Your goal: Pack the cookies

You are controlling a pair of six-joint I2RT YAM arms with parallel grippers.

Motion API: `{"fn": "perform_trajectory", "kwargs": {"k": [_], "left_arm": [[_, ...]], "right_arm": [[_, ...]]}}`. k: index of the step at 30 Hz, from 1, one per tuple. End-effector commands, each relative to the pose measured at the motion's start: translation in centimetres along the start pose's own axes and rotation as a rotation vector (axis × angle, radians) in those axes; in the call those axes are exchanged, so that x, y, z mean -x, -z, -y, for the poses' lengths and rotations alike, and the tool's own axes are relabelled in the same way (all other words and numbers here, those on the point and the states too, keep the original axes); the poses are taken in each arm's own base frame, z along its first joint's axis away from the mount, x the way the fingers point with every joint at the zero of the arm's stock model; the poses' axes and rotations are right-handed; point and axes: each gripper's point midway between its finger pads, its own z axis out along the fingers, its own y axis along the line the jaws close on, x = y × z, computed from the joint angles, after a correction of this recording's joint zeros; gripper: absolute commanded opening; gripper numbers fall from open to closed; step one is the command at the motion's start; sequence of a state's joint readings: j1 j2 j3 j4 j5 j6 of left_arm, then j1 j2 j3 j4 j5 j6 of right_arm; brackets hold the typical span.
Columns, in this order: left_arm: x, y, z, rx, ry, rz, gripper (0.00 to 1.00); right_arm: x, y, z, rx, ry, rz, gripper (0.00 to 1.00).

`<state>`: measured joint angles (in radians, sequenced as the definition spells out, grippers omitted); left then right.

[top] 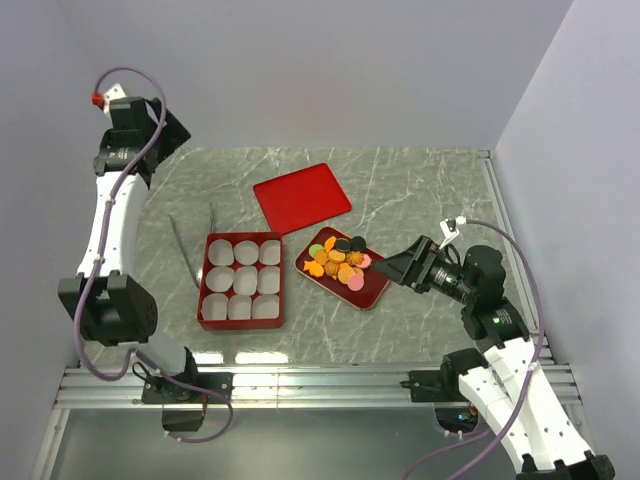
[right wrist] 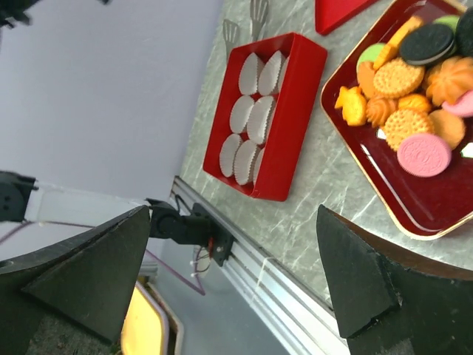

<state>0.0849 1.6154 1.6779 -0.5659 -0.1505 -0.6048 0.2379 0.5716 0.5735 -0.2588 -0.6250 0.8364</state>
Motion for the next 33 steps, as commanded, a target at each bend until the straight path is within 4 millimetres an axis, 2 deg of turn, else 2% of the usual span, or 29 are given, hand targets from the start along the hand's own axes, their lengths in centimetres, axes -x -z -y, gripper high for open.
{"fn": "perform_trajectory", "kwargs": {"k": [1, 4, 5, 7, 8, 10, 11, 13, 15, 16, 17, 18, 19, 20, 21, 22, 23, 25, 26, 27, 28, 30, 31, 33], "left_arm": [[4.2, 3.4, 1.1, -0.017, 0.050, 0.109, 0.99], [4.2, 3.6, 0.2, -0.001, 0.076, 0.093, 0.99], [3.1, 3.2, -0.1, -0.018, 0.093, 0.057, 0.99], [3.2, 4.2, -0.6, -0.044, 0.169, 0.058, 0.99], [1.7, 3.9, -1.1, -0.056, 0.184, 0.013, 1.00], [1.7, 4.0, -1.1, -0.131, 0.202, -0.008, 0.99], [0.3, 4.0, -0.3, -0.207, 0.210, -0.072, 0.99], [-0.4, 4.3, -0.1, -0.236, 0.202, -0.099, 0.99], [-1.4, 4.5, -0.3, -0.242, 0.193, -0.110, 1.00], [-1.6, 5.1, 0.0, -0.245, 0.177, -0.106, 0.99], [-1.6, 5.5, 0.2, -0.243, 0.137, -0.096, 0.99], [-1.8, 5.5, -0.3, -0.191, 0.106, -0.086, 0.99], [-2.8, 5.9, 1.2, -0.205, 0.057, -0.100, 0.99], [-2.7, 6.4, 1.9, -0.203, -0.005, -0.081, 0.99], [-3.6, 6.8, 2.1, -0.183, -0.044, -0.100, 0.99], [-4.7, 7.1, 3.3, -0.174, -0.097, -0.104, 0.99], [-5.0, 7.5, 3.6, -0.171, -0.139, -0.106, 1.00], [-6.4, 8.0, 3.9, -0.160, -0.188, -0.132, 0.99], [-7.1, 8.1, 3.7, -0.163, -0.197, -0.149, 0.98], [-7.5, 8.3, 3.8, -0.174, -0.204, -0.159, 0.97], [-8.4, 8.7, 3.7, -0.187, -0.215, -0.180, 0.96], [-9.2, 9.6, 3.9, -0.214, -0.228, -0.195, 0.94], [-9.7, 9.8, 3.8, -0.218, -0.231, -0.204, 0.94], [-10.9, 10.5, 3.6, -0.232, -0.245, -0.232, 0.94]], "right_arm": [[-0.4, -0.3, -0.6, 0.050, -0.020, -0.028, 0.99], [-0.9, -0.7, 0.0, 0.040, -0.054, -0.054, 0.98], [-1.0, -0.8, 0.3, 0.029, -0.064, -0.060, 0.97], [-1.3, -0.9, 0.7, 0.008, -0.080, -0.071, 0.97], [-1.3, -1.0, 0.8, 0.003, -0.083, -0.075, 0.97], [-1.3, -1.1, 0.4, 0.021, -0.075, -0.090, 0.96], [-1.2, -1.3, 0.4, 0.026, -0.071, -0.100, 0.96], [-0.8, -1.4, -0.8, 0.075, -0.036, -0.112, 0.94], [-0.1, -2.1, -0.4, 0.043, -0.031, -0.113, 0.93], [0.9, -2.2, -0.6, 0.014, 0.006, -0.090, 0.92], [1.4, -2.8, 0.1, -0.025, 0.009, -0.099, 0.92], [2.3, -2.8, -0.2, -0.051, 0.059, -0.099, 0.92], [2.8, -3.1, 0.3, -0.090, 0.074, -0.101, 0.91], [3.4, -4.0, 1.9, -0.165, 0.067, -0.115, 0.91], [3.9, -4.4, 2.8, -0.217, 0.075, -0.122, 0.89], [4.8, -4.3, 2.7, -0.264, 0.109, -0.134, 0.88], [5.3, -5.2, 5.0, -0.360, 0.097, -0.152, 0.88], [6.8, -5.5, 5.6, -0.435, 0.129, -0.164, 0.85], [7.1, -6.3, 7.7, -0.513, 0.119, -0.187, 0.85], [7.9, -6.6, 7.6, -0.534, 0.136, -0.195, 0.83], [7.9, -7.5, 9.1, -0.573, 0.125, -0.231, 0.82], [8.7, -8.4, 9.6, -0.593, 0.137, -0.245, 0.81], [8.5, -9.2, 10.8, -0.618, 0.123, -0.275, 0.80], [9.0, -10.2, 11.5, -0.632, 0.128, -0.284, 0.78]]}}
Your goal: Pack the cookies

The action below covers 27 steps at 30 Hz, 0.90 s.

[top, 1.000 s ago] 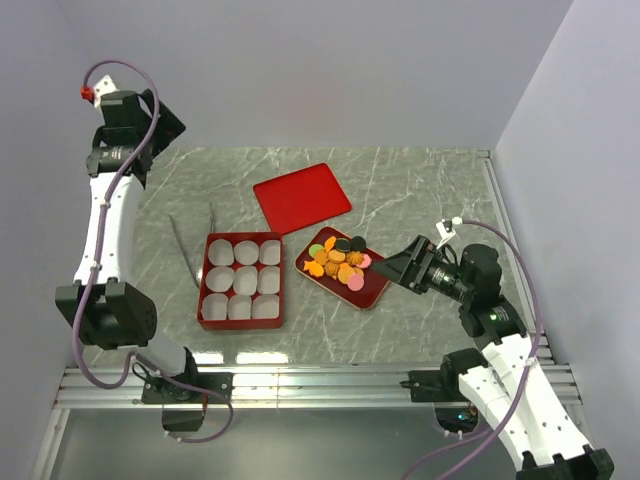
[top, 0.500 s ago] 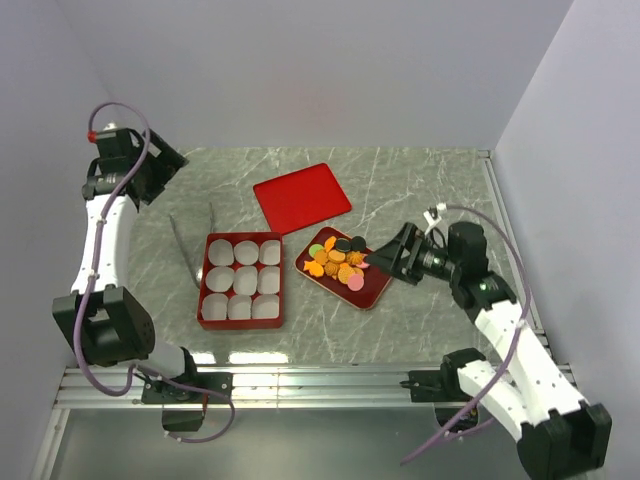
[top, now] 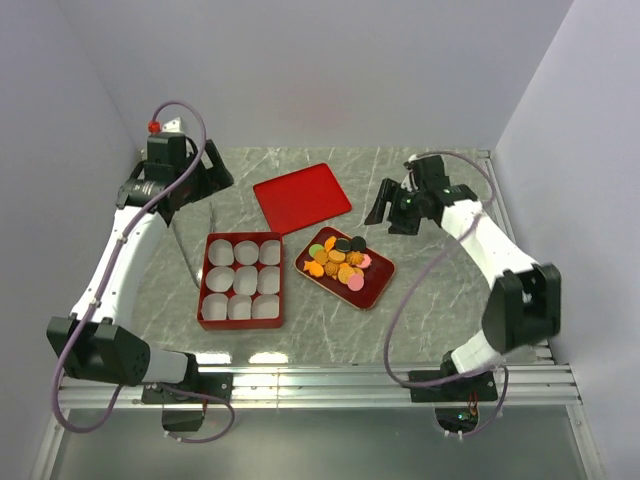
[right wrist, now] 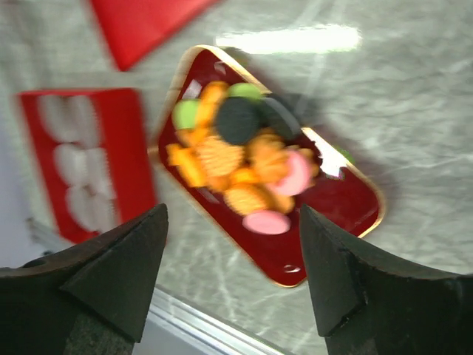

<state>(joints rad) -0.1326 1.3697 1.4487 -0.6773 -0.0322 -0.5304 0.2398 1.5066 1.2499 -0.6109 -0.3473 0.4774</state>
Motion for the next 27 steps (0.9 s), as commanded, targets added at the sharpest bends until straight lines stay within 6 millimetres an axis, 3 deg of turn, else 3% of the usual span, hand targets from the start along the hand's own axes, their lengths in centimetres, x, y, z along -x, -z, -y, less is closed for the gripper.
{"fn": "perform_trajectory", "kwargs": {"k": [1, 7, 12, 21, 27], "left_arm": [[-1.8, 1.5, -0.2, -0.008, -0.054, -0.024, 0.94], [-4.0, 2.0, 0.1, -0.034, -0.057, -0.073, 0.93], [-4.9, 1.7, 0.3, -0.050, -0.042, -0.093, 0.92], [-5.5, 2.1, -0.1, -0.039, -0.046, -0.106, 0.90], [-6.3, 2.7, -0.8, -0.028, -0.044, -0.116, 0.90]], "right_arm": [[0.4, -1.7, 1.8, -0.097, 0.045, -0.054, 0.77], [1.0, -5.4, 2.1, -0.090, 0.038, -0.125, 0.71], [1.6, -7.1, 1.6, -0.061, 0.036, -0.159, 0.69], [-0.4, -10.4, 1.7, -0.049, 0.032, -0.248, 0.67], [-1.1, -11.5, 2.0, -0.060, 0.036, -0.273, 0.66]]}}
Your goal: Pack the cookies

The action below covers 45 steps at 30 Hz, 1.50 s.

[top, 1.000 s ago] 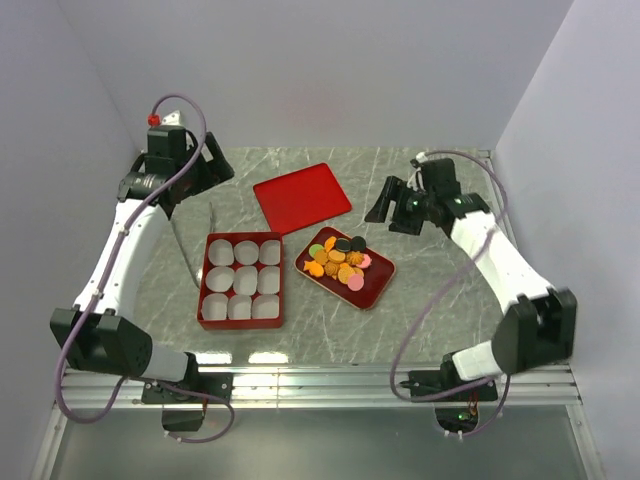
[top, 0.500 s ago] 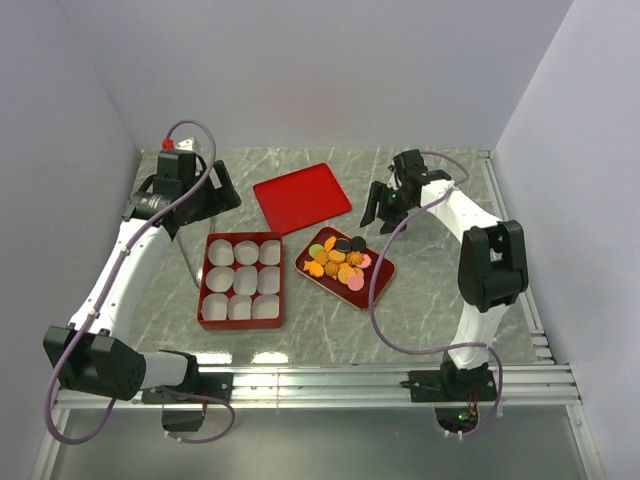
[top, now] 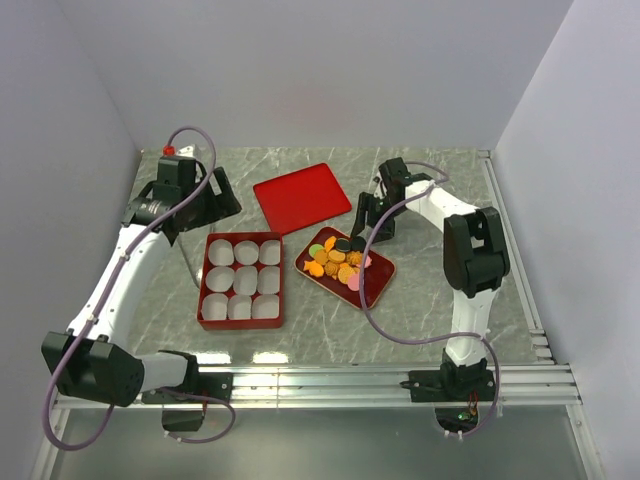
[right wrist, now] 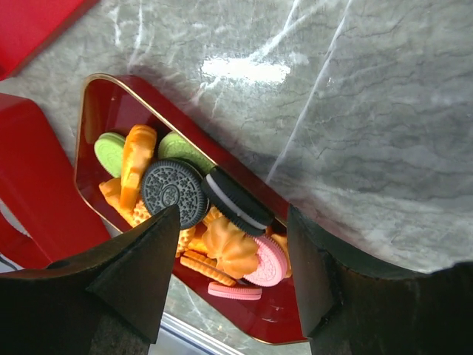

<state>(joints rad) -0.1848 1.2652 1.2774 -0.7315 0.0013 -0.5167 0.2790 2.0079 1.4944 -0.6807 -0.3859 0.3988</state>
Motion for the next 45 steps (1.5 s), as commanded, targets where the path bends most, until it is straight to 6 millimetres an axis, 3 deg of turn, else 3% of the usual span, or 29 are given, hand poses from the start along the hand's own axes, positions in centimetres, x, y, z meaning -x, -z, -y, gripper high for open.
{"fn": "perform_trajectory", "kwargs": {"k": [1, 4, 10, 22, 27, 32, 36, 40, 44, 45], "left_arm": [[-0.1, 1.4, 0.2, -0.019, 0.002, 0.025, 0.90], [-0.3, 1.5, 0.1, -0.019, 0.010, 0.025, 0.90], [-0.8, 1.5, -0.1, -0.017, 0.019, 0.020, 0.89], [-0.5, 1.6, 0.0, -0.016, 0.019, 0.019, 0.89], [-0.7, 1.7, 0.0, -0.017, 0.014, 0.017, 0.89], [-1.4, 1.4, -0.1, -0.010, 0.006, -0.004, 0.89], [-1.2, 0.6, -2.4, 0.128, 0.018, 0.007, 0.90], [-0.8, -0.9, -6.0, 0.339, -0.002, -0.004, 0.92], [0.0, -4.2, -7.9, 0.409, 0.012, -0.046, 0.91], [1.0, -4.6, -8.3, 0.416, 0.016, -0.032, 0.91]], "right_arm": [[1.4, 0.6, -1.5, 0.029, 0.041, 0.039, 0.66], [1.0, 0.1, -1.1, 0.017, 0.045, 0.025, 0.64], [0.5, -0.6, -1.0, 0.016, 0.047, 0.005, 0.48], [0.3, -0.8, -1.9, 0.032, 0.060, 0.007, 0.44], [0.2, -0.9, -1.7, 0.022, 0.057, 0.009, 0.50], [0.6, -0.6, -1.1, -0.020, 0.062, 0.025, 0.72], [1.4, 0.9, -1.3, -0.043, 0.075, 0.069, 0.78], [2.3, 3.0, -2.0, -0.057, 0.087, 0.119, 0.79], [2.7, 5.2, -3.0, -0.045, 0.095, 0.159, 0.80], [2.7, 6.0, -3.2, -0.042, 0.096, 0.171, 0.80]]}}
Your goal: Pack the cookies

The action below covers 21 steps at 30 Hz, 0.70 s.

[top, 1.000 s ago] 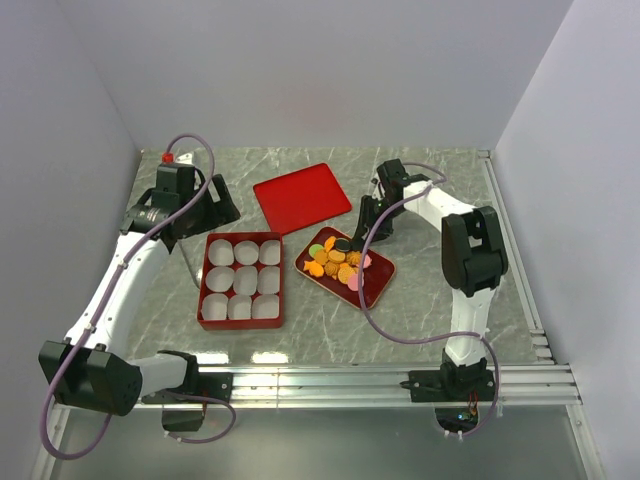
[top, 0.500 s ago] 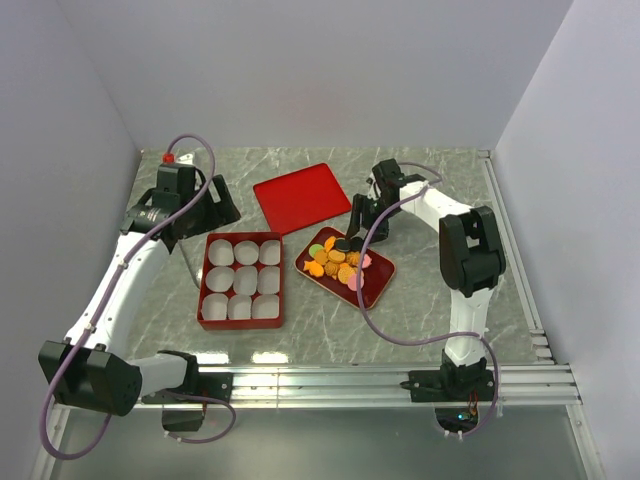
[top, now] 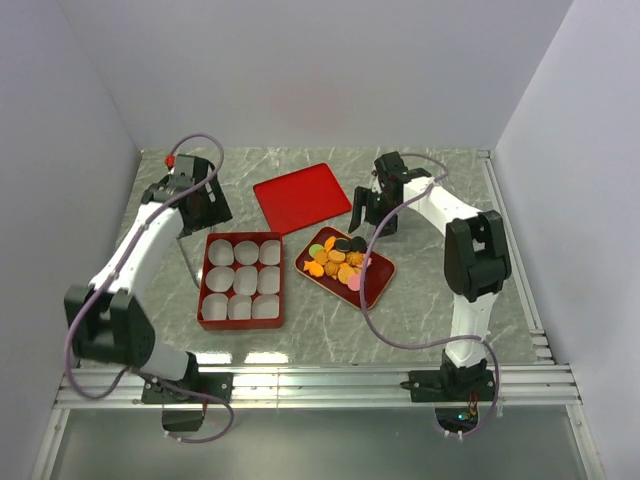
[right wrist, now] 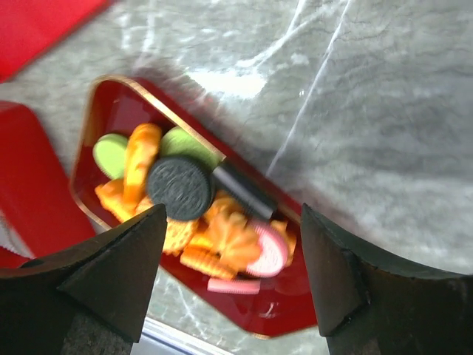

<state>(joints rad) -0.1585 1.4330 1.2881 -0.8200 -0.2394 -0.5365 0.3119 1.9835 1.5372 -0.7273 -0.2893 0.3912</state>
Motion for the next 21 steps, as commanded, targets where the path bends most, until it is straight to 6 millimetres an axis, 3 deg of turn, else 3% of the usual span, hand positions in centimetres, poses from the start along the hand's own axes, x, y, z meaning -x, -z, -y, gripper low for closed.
{"fn": "perform_trajectory", "kwargs": {"k": [1, 2, 6, 10, 12, 16, 21], "left_arm": [[3.5, -1.4, -1.2, 0.074, 0.017, 0.059, 0.88], [3.8, -2.9, -1.1, 0.093, 0.007, 0.051, 0.85], [6.8, -5.4, -0.8, 0.161, -0.055, 0.081, 0.80], [7.5, -8.7, -0.8, 0.205, -0.099, 0.046, 0.78], [7.1, -10.8, -1.0, 0.232, -0.123, 0.016, 0.78], [5.4, -14.4, -1.6, 0.244, -0.134, -0.064, 0.68], [4.1, -16.8, -1.8, 0.215, -0.115, -0.125, 0.58]], "right_arm": [[2.4, 5.3, -2.4, 0.030, 0.047, 0.134, 0.80], [2.4, 5.6, -2.5, 0.033, 0.048, 0.137, 0.80], [1.9, 7.2, -2.7, 0.037, 0.055, 0.143, 0.80], [1.8, 8.2, -2.8, 0.029, 0.065, 0.155, 0.80], [1.9, 8.6, -2.6, 0.022, 0.063, 0.159, 0.80], [2.1, 9.4, -2.5, 0.009, 0.073, 0.170, 0.80], [2.2, 10.0, -2.2, -0.002, 0.071, 0.183, 0.80]]}}
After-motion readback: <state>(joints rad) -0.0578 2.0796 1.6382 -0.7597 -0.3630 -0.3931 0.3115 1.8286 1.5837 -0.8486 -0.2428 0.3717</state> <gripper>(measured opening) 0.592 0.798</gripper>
